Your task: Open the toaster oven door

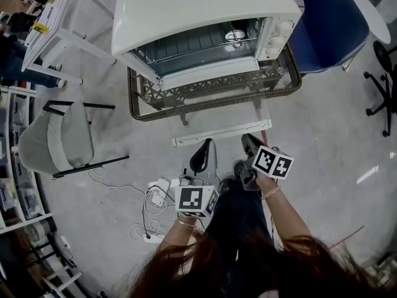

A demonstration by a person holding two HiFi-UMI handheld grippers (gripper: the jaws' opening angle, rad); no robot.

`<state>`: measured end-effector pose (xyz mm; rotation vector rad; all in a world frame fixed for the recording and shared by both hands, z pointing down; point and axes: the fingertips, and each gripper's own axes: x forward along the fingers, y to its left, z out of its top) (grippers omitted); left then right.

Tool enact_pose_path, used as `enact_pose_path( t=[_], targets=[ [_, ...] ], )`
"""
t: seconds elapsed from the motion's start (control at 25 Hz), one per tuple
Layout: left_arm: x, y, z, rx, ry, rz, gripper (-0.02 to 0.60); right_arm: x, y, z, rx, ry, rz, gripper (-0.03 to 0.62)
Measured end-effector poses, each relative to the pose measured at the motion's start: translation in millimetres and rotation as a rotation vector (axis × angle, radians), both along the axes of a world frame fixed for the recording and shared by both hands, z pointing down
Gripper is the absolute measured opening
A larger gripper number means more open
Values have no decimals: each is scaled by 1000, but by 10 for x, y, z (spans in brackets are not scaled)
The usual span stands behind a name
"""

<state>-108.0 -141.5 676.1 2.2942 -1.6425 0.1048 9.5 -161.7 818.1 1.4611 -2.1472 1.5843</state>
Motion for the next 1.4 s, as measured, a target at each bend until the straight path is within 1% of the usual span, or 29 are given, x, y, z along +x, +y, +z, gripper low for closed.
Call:
enact_pose_path(
  t=[0.36,0.6,0.72,1.12,1.4],
  targets=[
    [1,-11,-28,-2,-2,16,15,42,153,7,-13,57,-20,14],
    [-18,34,-98,-5,-15,21,15,3,203,-160,21,95,-59,12],
    [-31,61,-144,-12,-20,22,15,-1,221,-242,29,106,-63,12],
    [-77,226,-438,-32,-35,38,15,-20,254,-751,95,153,-81,9],
    [-100,247,-627,-21,-46,39,15,-59,258,-1019,152,203,-114,3]
  ],
)
